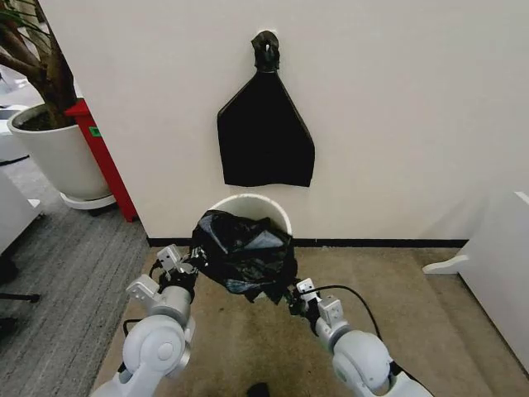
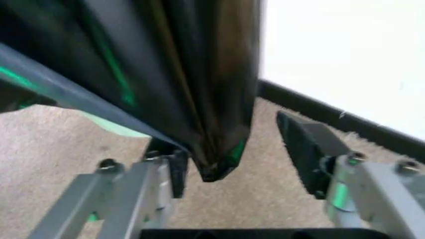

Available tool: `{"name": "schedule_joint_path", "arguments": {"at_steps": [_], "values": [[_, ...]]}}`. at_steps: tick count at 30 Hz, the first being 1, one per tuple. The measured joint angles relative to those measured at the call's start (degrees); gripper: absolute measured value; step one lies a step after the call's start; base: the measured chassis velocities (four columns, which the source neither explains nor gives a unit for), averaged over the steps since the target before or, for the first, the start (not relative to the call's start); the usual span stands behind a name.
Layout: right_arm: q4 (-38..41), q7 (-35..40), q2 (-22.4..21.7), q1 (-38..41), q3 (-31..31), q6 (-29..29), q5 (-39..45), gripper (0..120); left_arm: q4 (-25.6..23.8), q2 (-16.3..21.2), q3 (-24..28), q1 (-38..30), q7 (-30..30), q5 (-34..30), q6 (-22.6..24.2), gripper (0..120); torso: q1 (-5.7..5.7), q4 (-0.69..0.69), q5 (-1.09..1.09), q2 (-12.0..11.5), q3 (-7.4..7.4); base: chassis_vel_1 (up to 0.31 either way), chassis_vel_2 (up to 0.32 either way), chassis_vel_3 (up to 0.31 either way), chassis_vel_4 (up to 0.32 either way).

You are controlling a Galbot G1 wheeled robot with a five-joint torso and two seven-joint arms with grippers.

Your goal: Place the garbage bag over the trash bin.

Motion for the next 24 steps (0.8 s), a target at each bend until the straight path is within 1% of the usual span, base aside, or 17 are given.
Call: {"name": "schedule_joint_path", "arguments": {"at_steps": [4, 5, 6, 10, 11, 12, 13, 17, 24], "values": [[2.2, 0.2, 0.0, -1.1, 2.5, 0.3, -1.1, 64, 2.2, 0.3, -0.3, -1.3, 0.1, 1.6, -0.5, 5, 0.00, -0.01, 0.00, 0.0, 0.00, 0.000, 0.000, 0.000, 0.000], [2.7, 0.4, 0.0, -1.1, 3.6, 0.5, -1.4, 70, 2.7, 0.4, -0.3, -1.4, 0.3, 2.5, -0.5, 5, 0.00, 0.00, 0.00, 0.0, 0.00, 0.000, 0.000, 0.000, 0.000], [2.7, 0.4, 0.0, -1.1, 3.6, 0.5, -1.4, 70, 2.7, 0.4, -0.3, -1.4, 0.3, 2.5, -0.5, 5, 0.00, 0.00, 0.00, 0.0, 0.00, 0.000, 0.000, 0.000, 0.000], [4.2, 0.7, -0.8, 0.7, 6.9, 0.6, -1.3, 88, 3.7, 0.3, 0.3, -1.5, 0.7, 4.6, -0.9, 5, 0.00, 0.00, 0.00, 0.0, 0.00, 0.000, 0.000, 0.000, 0.000], [4.4, 0.7, -1.0, 1.1, 7.4, 0.6, -1.2, 91, 3.8, 0.3, 0.4, -1.5, 0.8, 4.9, -0.9, 5, 0.00, 0.00, 0.00, 0.0, 0.00, 0.000, 0.000, 0.000, 0.000], [4.4, 0.7, -1.0, 1.1, 7.4, 0.6, -1.2, 91, 3.8, 0.3, 0.4, -1.5, 0.8, 4.9, -0.9, 5, 0.00, 0.00, 0.00, 0.0, 0.00, 0.000, 0.000, 0.000, 0.000], [4.7, 0.8, -1.3, 1.5, 7.9, 0.6, -0.9, 95, 4.0, 0.3, 0.5, -1.5, 0.9, 5.3, -1.0, 5, 0.00, 0.00, 0.00, 0.0, 0.00, 0.000, 0.000, 0.000, 0.000], [5.3, 0.9, -1.6, 3.6, 8.9, 0.7, -0.5, 100, 4.3, 0.5, 0.9, -1.5, 1.2, 6.0, -1.2, 5, 0.00, 0.00, 0.00, 0.0, 0.00, 0.000, 0.000, 0.000, 0.000], [4.0, 0.8, -2.6, 4.2, 9.0, 0.7, 0.2, 100, 4.2, 0.8, 1.0, -1.6, 1.3, 6.1, -1.4, 5, 0.00, 0.00, 0.00, 0.0, 0.00, 0.000, 0.000, 0.000, 0.000]]}}
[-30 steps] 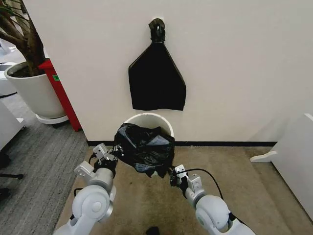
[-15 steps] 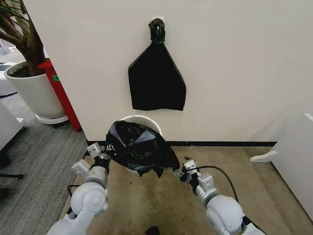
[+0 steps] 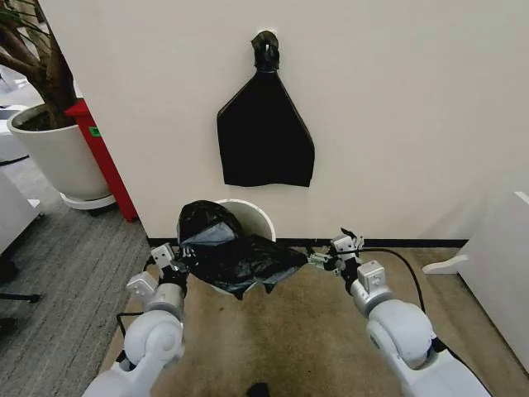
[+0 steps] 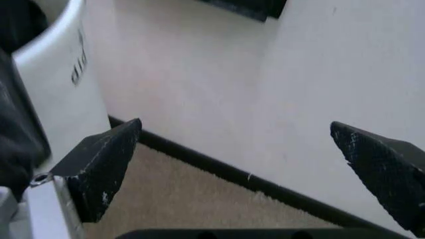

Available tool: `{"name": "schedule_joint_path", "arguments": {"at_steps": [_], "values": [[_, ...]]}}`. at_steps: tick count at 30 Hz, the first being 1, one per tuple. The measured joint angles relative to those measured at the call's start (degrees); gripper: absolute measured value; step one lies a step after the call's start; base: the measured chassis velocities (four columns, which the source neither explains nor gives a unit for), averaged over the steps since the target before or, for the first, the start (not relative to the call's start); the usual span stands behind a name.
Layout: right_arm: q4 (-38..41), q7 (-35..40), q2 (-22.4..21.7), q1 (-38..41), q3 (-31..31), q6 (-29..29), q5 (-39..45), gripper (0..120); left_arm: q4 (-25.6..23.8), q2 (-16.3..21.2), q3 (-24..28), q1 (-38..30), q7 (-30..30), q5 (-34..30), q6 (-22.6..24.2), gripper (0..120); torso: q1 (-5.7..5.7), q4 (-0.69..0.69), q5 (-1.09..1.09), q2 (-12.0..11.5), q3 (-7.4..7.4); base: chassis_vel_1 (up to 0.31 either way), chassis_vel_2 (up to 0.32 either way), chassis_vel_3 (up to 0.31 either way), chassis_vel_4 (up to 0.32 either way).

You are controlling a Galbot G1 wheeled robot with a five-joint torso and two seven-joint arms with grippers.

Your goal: Place the garbage bag over the trash bin.

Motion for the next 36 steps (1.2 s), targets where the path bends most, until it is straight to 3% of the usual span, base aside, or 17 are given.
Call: {"name": "schedule_joint_path", "arguments": {"at_steps": [7, 13, 17, 23, 36], "values": [[1.4, 0.5, -1.7, -1.0, -0.1, 0.3, 3.5, 100, 0.5, 0.6, -0.4, -0.3, 0.4, 1.0, -0.3, 5, 0.00, 0.00, 0.00, 0.0, 0.00, 0.000, 0.000, 0.000, 0.000], [4.8, -2.0, -1.9, 1.8, -1.2, 6.9, 1.0, 100, 1.3, 0.4, 0.5, 0.1, 1.1, 2.8, -0.4, 5, 0.00, 0.00, 0.00, 0.0, 0.00, 0.000, 0.000, 0.000, 0.000], [5.5, -6.5, -4.1, 5.1, -6.6, 14.3, -8.5, 100, 1.7, 0.6, 2.2, 0.1, 1.3, 3.7, -0.6, 5, 0.00, 0.00, 0.00, 0.0, 0.00, 0.000, 0.000, 0.000, 0.000], [2.1, -8.9, -5.2, 10.2, -17.2, 17.5, -19.5, 100, 2.2, 0.7, 3.9, -0.5, 1.4, 4.0, -0.5, 5, 0.00, 0.00, -0.01, 0.0, 0.00, 0.000, 0.000, 0.000, 0.000], [-6.7, -10.2, -3.9, 21.5, -27.9, 14.6, -21.9, 100, 2.3, 0.7, 5.4, -0.4, 2.0, 4.1, -0.4, 5, 0.00, 0.00, -0.01, 0.0, 0.00, 0.000, 0.000, 0.000, 0.000]]}}
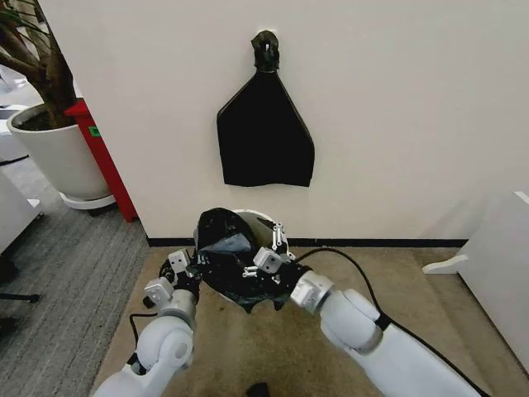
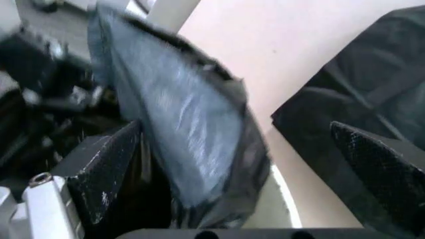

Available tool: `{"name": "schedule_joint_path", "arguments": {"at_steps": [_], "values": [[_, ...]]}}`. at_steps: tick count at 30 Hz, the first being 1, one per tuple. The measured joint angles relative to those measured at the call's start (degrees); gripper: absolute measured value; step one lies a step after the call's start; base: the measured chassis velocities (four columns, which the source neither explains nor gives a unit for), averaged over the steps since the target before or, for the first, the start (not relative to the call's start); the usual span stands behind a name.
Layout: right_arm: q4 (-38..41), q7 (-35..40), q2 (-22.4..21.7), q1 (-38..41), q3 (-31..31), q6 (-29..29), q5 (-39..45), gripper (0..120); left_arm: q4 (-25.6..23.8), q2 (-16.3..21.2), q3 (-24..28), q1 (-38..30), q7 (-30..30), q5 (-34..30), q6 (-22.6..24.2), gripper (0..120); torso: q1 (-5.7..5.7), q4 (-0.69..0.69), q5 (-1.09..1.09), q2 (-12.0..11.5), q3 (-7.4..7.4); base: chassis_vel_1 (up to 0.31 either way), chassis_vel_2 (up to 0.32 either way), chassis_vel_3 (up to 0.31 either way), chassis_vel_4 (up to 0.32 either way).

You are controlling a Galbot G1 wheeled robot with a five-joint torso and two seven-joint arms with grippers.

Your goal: Place the garbage bag over the trash bin.

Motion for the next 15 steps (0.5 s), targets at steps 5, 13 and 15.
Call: {"name": "schedule_joint_path", "arguments": {"at_steps": [5, 13, 15], "values": [[-2.1, 0.1, 0.3, 2.0, -1.8, 0.0, 0.1, 97, 0.0, -0.3, 0.4, 0.2, 0.2, 0.2, 0.0, 5, 0.00, -0.01, 0.00, 0.0, 0.00, 0.000, 0.000, 0.000, 0.000], [-2.3, 0.6, 0.9, 5.8, -3.6, -0.8, 1.7, 68, 0.1, -0.4, 0.9, 1.0, 0.6, 1.0, 0.1, 5, 0.00, 0.00, 0.00, 0.0, 0.00, 0.000, 0.000, 0.000, 0.000], [-2.1, 0.9, 0.8, 6.9, -4.1, -1.2, 2.1, 60, 0.2, -0.4, 0.9, 1.0, 0.6, 1.0, 0.1, 5, 0.00, 0.00, 0.00, 0.0, 0.00, 0.000, 0.000, 0.000, 0.000]]}}
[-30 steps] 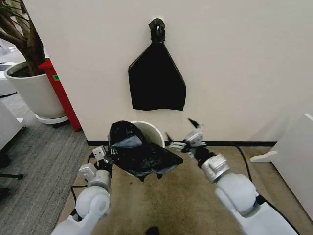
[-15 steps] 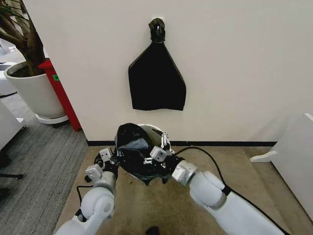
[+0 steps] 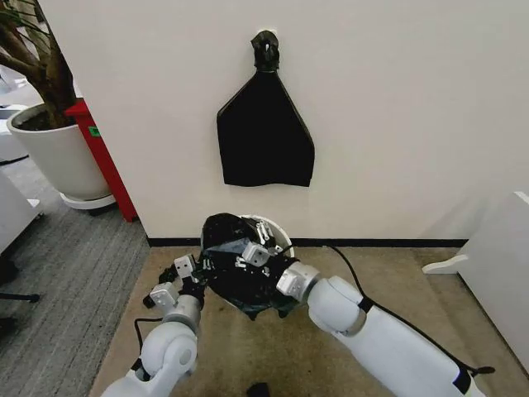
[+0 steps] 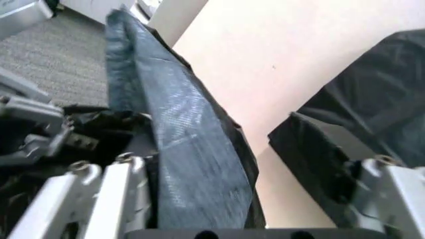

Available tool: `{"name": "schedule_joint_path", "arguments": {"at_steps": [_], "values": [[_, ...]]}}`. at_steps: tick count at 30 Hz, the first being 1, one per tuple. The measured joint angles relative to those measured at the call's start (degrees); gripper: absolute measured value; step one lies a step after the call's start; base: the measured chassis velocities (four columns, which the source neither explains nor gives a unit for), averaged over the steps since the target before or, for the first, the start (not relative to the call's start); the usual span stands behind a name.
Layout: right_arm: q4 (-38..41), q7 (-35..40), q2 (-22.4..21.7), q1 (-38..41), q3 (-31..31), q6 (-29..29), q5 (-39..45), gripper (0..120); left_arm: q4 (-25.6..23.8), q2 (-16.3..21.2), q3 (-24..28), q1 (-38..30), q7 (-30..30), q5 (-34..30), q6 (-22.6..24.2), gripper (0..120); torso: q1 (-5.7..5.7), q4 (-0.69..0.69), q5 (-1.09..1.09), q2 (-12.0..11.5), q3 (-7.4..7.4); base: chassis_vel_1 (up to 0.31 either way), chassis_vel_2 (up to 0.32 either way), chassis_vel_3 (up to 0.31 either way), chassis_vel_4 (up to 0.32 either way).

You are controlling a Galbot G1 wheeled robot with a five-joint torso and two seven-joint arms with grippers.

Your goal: Place the garbage bag over the trash bin.

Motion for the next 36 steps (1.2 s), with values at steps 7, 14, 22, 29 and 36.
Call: {"name": "schedule_joint_path", "arguments": {"at_steps": [7, 14, 22, 29, 36], "values": [[0.1, 0.4, -0.2, 1.0, -0.7, -0.4, 0.7, 34, 0.0, 0.1, 0.1, -0.1, 0.0, 0.0, 0.1, 5, 0.00, 0.00, 0.00, 0.0, 0.00, 0.000, 0.000, 0.000, 0.000], [-0.2, 1.0, -0.1, 1.4, -1.1, -0.6, 1.2, 12, -0.1, 0.1, 0.3, 0.2, 0.1, 0.3, 0.1, 5, 0.00, -0.01, 0.00, 0.0, 0.00, 0.000, 0.000, 0.000, 0.000], [-1.9, 1.9, 0.8, 3.0, -1.7, -0.8, 2.3, 0, -0.1, -0.1, 0.2, 0.8, 1.1, 1.5, 0.0, 5, 0.00, -0.01, 0.01, 0.0, 0.00, 0.000, 0.000, 0.000, 0.000], [-7.6, 3.4, 2.1, 7.9, -2.2, -0.5, 5.0, 0, -1.2, 0.2, 0.2, 2.8, 3.8, 5.1, -1.1, 5, 0.00, 0.00, 0.00, 0.0, 0.00, 0.000, 0.000, 0.000, 0.000], [-12.9, 4.3, 1.6, 12.7, -3.0, 0.1, 8.1, 0, -3.8, 1.1, -0.4, 5.5, 5.6, 7.2, -2.1, 5, 0.00, 0.00, 0.01, 0.0, 0.00, 0.000, 0.000, 0.000, 0.000]]}}
